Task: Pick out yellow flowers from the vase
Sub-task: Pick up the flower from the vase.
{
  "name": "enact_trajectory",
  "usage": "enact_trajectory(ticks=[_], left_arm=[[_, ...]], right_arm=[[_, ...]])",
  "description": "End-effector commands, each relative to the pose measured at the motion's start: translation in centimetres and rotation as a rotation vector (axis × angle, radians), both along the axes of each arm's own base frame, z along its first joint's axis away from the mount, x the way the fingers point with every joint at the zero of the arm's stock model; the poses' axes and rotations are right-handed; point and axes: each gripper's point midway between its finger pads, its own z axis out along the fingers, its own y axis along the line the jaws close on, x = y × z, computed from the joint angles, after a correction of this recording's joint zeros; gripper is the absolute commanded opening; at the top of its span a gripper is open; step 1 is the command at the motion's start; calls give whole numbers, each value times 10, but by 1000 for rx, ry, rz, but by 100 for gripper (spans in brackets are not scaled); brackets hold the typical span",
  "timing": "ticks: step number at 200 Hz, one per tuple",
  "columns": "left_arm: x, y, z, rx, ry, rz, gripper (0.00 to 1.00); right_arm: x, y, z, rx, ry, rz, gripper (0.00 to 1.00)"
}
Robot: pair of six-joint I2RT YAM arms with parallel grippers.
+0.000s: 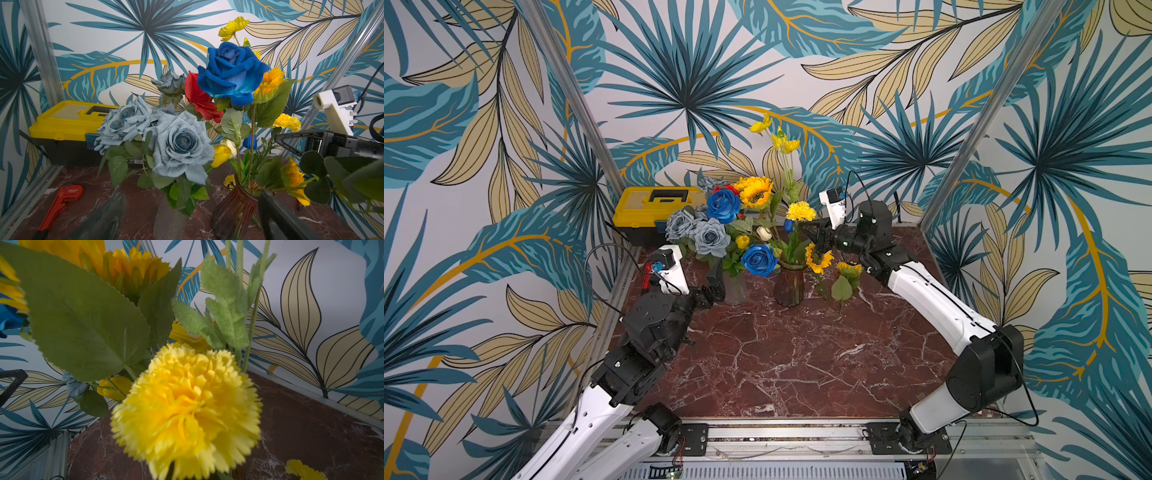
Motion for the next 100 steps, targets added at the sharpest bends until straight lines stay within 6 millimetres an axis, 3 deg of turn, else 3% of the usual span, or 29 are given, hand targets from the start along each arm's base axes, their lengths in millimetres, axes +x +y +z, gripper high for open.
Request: enact_trajectory(ticks=[1,64,100], left_arm=[[1,0,4,-14,-9,-5,100],[4,-3,3,-15,1,-11,99],[4,-3,1,-18,4,-10,99]], right_arm=[[-12,-3,34,25,-78,-6,7],[-22,-9,59,56,-138,-23,1],[-34,-15,87,90,-198,-30,0]])
